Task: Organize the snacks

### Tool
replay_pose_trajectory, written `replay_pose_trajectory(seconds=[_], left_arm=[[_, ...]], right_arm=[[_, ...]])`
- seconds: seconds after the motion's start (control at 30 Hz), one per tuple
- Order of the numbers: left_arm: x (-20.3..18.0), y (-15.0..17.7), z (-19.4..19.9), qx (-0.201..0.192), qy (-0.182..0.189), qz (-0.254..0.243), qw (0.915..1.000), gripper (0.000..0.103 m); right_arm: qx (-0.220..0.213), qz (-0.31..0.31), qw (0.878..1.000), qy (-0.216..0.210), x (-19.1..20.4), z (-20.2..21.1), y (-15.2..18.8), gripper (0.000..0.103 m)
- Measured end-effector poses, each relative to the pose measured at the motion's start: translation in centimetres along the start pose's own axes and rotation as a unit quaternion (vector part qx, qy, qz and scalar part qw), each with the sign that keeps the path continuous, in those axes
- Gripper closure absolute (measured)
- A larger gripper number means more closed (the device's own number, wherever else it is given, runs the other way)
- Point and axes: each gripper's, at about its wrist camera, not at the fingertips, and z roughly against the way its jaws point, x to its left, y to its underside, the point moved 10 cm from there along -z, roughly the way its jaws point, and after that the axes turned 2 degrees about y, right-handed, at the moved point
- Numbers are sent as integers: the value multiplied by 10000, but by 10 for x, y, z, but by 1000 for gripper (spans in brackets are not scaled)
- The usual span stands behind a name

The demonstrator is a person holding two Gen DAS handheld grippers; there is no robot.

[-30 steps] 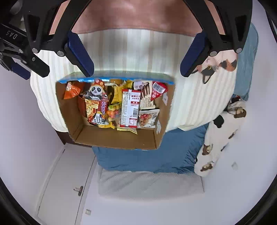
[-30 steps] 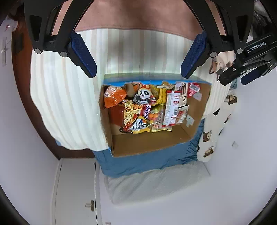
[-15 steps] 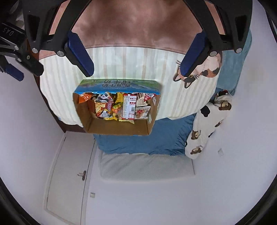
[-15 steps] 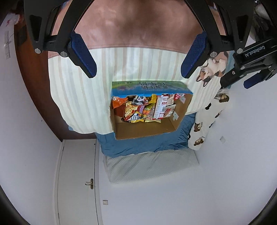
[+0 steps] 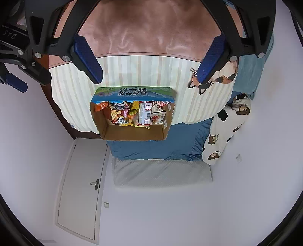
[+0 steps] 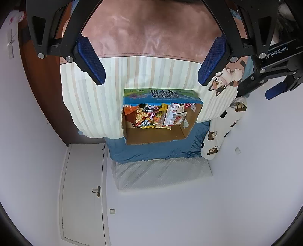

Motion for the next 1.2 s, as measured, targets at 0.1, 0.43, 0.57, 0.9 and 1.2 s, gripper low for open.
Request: replay_pose_trajectory(seconds=[0.1,0.43,0.57,0.9,1.2], left_arm=[[0,-2,0,-44,-23,10,10000,1],[2,-12,-16,-109,-75,52,9999,0],[5,-20,-30,-159,-185,31,9997,0],[7,-28,-70,0,-290,25,9996,0],[5,-36,-95,92,-372,-16,9993,0]], right_arm=[[-62,8,10000,51,0,2,-3,2],[-222,-85,9994,247,-6,-12,-20,1],[-228,-96,9992,324,-7,-25,-25,1],[-142,-142,9985,500,-13,-64,-34,0],[-18,-254,9976,643,-22,-94,-39,0]])
